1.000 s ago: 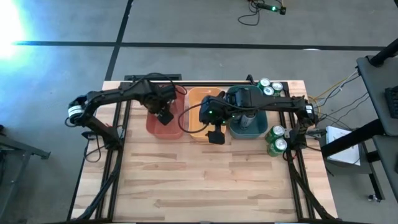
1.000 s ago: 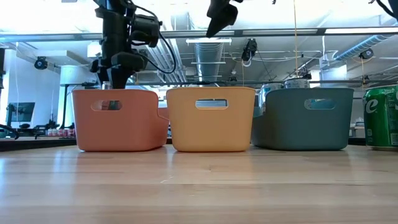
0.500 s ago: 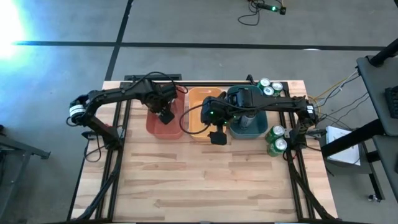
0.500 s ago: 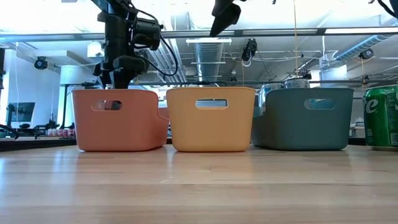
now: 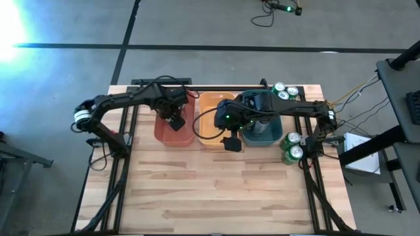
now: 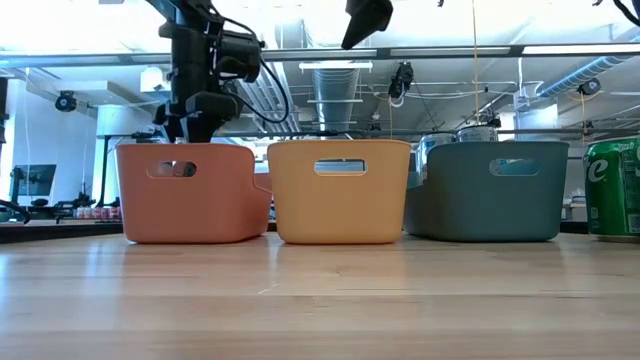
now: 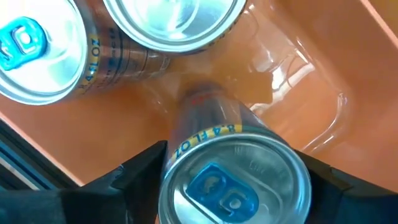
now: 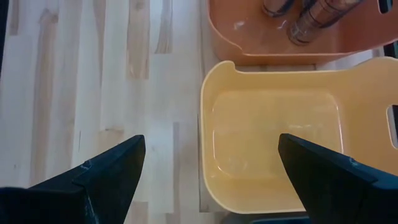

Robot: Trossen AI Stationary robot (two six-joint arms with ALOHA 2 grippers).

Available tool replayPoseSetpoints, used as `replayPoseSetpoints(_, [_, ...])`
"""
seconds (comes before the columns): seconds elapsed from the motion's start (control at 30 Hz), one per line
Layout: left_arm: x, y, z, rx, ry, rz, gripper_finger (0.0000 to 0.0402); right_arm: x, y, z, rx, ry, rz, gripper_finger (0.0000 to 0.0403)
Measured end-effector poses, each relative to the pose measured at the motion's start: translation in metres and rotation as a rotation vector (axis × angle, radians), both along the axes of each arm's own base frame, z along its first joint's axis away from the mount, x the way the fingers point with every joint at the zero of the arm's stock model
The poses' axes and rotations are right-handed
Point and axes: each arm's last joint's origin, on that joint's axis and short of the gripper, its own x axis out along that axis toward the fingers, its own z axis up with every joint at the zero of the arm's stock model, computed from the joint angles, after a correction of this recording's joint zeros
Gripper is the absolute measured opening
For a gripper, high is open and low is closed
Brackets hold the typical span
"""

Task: Sort soda cans
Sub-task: Put the blue soda can into the orange bin

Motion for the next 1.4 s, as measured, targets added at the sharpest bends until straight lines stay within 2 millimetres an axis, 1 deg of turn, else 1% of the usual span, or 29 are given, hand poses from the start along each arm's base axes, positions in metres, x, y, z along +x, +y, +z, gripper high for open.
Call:
replayPoseSetpoints(0.23, [0.003, 0.002, -0.007, -0.013, 0.021, 0.009, 0.0260, -0.003, 0.000, 0.004, 0.008, -0.011, -0.014, 0.0364])
replayPoseSetpoints(0.4, [0.003, 0.001, -0.007, -0.018, 0.023, 0.011, 0.0260, -0.007, 0.000, 0.008, 0.015, -0.018, -0.027, 0.0364])
replayPoseSetpoints(0.5, [0.001, 0.000, -0.004, -0.022, 0.029, 0.014, 0.0261, -0.010, 0.000, 0.011, 0.013, -0.021, -0.030, 0.0364])
replayPoseSetpoints(0.67, [-0.005, -0.002, 0.006, -0.018, 0.034, 0.021, 0.0261, -0.017, -0.001, 0.019, 0.013, -0.043, -0.033, 0.0364])
replayPoseSetpoints(0.87, [-0.013, -0.006, 0.015, 0.000, 0.042, 0.031, 0.0261, -0.029, -0.009, 0.030, 0.007, -0.069, -0.065, 0.0364])
replayPoseSetpoints(0.97, [-0.016, -0.007, 0.025, 0.024, 0.010, 0.039, 0.0261, -0.039, -0.016, 0.034, 0.000, -0.051, -0.109, 0.0364])
replayPoseSetpoints(1.1, [-0.020, -0.008, 0.050, 0.075, -0.079, 0.044, 0.0261, -0.056, -0.030, 0.039, -0.102, -0.007, -0.211, 0.0364])
replayPoseSetpoints(1.2, [-0.023, -0.010, 0.070, 0.108, -0.149, 0.046, 0.0261, -0.068, -0.043, 0.040, -0.130, 0.015, -0.298, 0.0364])
replayPoseSetpoints(1.3, [-0.027, -0.011, 0.090, 0.143, -0.219, 0.048, 0.0261, -0.079, -0.058, 0.035, -0.122, 0.025, -0.416, 0.0364])
replayPoseSetpoints(1.4, [-0.031, -0.013, 0.107, 0.185, -0.287, 0.052, 0.0261, -0.094, -0.073, 0.027, -0.173, 0.050, -0.587, 0.0364])
